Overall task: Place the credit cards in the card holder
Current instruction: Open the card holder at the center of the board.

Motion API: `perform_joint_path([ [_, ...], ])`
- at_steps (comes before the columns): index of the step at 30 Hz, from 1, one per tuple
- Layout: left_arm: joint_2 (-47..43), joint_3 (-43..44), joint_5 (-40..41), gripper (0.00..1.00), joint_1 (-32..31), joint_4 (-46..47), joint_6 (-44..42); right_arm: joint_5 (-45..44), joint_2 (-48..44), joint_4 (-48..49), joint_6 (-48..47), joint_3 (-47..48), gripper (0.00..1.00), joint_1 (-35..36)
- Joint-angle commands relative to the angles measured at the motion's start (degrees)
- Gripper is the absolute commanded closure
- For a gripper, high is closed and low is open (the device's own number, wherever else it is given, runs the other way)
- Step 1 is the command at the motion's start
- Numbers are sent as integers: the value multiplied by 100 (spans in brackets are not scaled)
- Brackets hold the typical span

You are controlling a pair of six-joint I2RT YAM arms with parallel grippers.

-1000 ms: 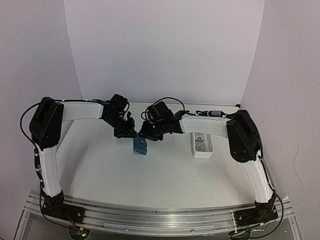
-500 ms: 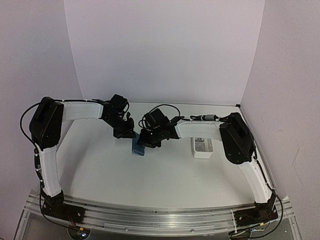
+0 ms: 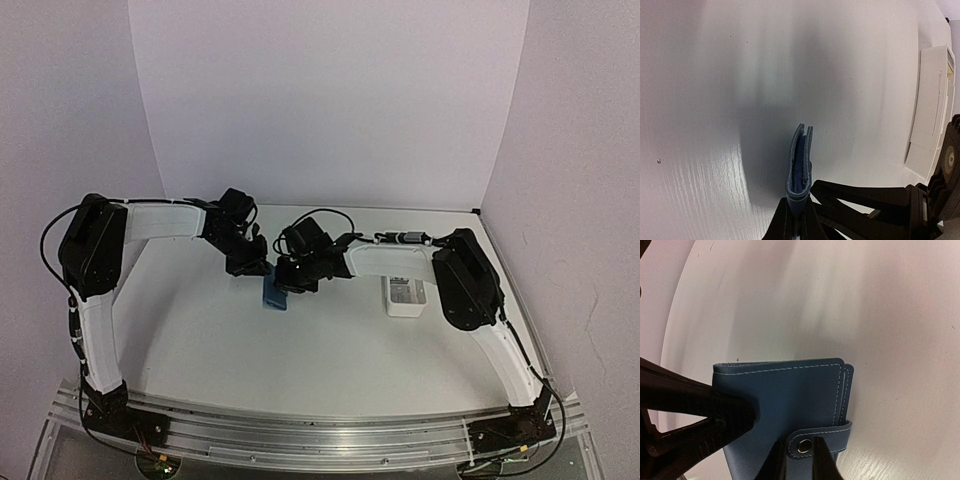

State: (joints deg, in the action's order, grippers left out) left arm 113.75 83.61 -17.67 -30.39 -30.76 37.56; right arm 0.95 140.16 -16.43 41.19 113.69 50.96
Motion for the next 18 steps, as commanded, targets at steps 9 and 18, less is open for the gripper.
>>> perform_joint_path([
  [9, -102, 176, -266, 100, -46, 195, 20, -725, 75, -89, -174, 116, 100, 37],
  [18, -3, 47, 179, 100, -14, 57, -514, -1188, -566, -79, -250, -926, 100, -149],
])
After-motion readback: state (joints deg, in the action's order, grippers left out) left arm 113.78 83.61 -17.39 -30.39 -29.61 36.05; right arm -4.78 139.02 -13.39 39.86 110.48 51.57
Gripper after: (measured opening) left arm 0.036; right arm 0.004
